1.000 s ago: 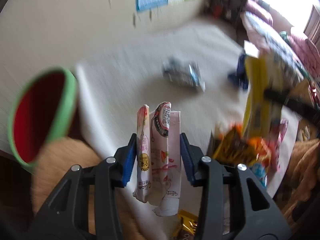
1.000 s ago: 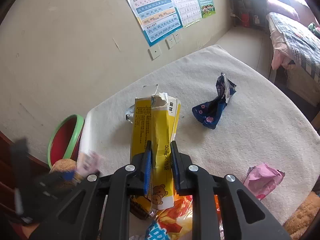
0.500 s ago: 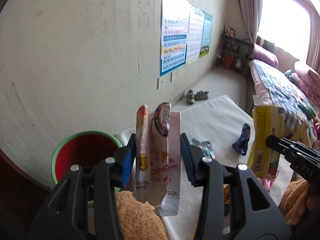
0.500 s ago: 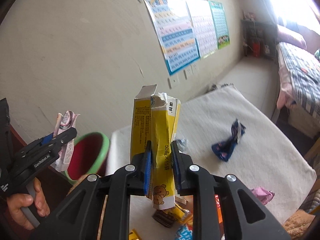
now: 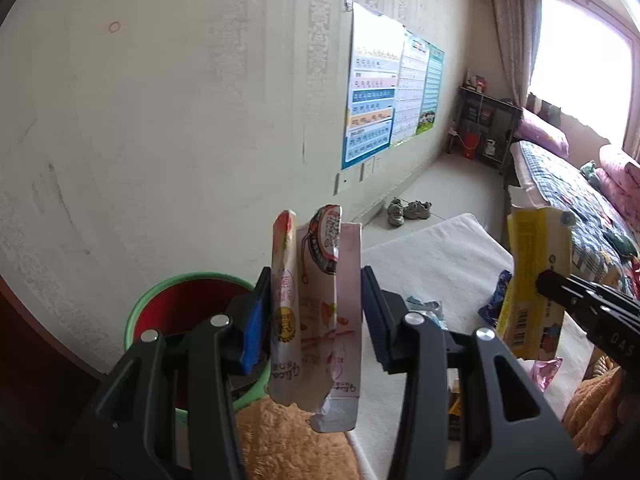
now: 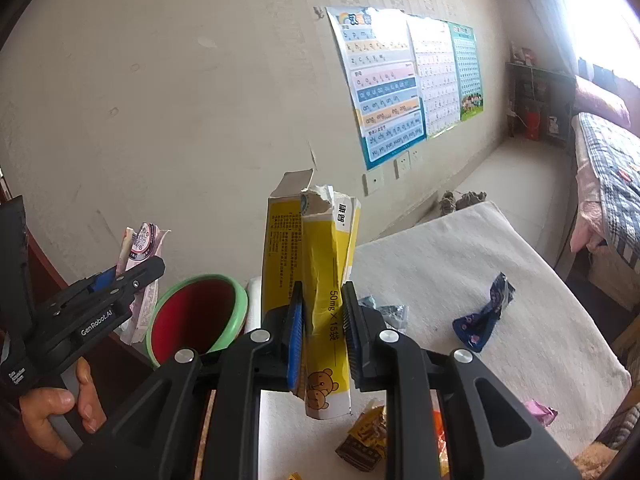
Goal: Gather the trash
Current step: 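Carry the packets and yellow carton over the red bucket and release both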
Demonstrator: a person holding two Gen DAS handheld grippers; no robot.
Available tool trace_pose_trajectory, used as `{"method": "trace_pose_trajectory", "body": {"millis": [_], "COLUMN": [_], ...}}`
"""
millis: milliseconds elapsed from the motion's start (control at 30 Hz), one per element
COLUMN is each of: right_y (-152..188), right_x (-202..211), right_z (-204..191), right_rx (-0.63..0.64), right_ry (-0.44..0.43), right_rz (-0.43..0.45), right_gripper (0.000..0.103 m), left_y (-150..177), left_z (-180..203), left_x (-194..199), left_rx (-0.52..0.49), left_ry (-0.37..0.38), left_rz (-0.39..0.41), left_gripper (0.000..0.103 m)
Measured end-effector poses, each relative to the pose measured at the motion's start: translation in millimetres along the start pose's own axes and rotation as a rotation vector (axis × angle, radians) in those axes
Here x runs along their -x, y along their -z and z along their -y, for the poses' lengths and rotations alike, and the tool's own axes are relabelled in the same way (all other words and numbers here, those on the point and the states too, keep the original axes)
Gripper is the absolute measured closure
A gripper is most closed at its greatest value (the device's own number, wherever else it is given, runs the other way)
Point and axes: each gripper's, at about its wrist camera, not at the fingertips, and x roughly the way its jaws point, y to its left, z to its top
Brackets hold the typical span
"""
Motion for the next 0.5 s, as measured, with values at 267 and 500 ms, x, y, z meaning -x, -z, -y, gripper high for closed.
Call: {"method": "trace_pose_trajectory", "body": {"millis": [267, 500], "right_y": [-1, -1], "right_x": [-9, -16], "right_z": [-14, -28], "right_rx": [0.022, 0.045], "right_ry": [-0.010, -0.023], "right_rz": [-0.020, -0.035], "right_gripper": [0.084, 0.084], "left_y": [2, 5], "left_z": [-23, -36], "left_x": [-2, -2], "left_rx": [0.039, 0.055], "left_ry": [-0.029, -0.051], "left_rz": [-0.009, -0.012], "left_gripper": [0.062, 0.062]}}
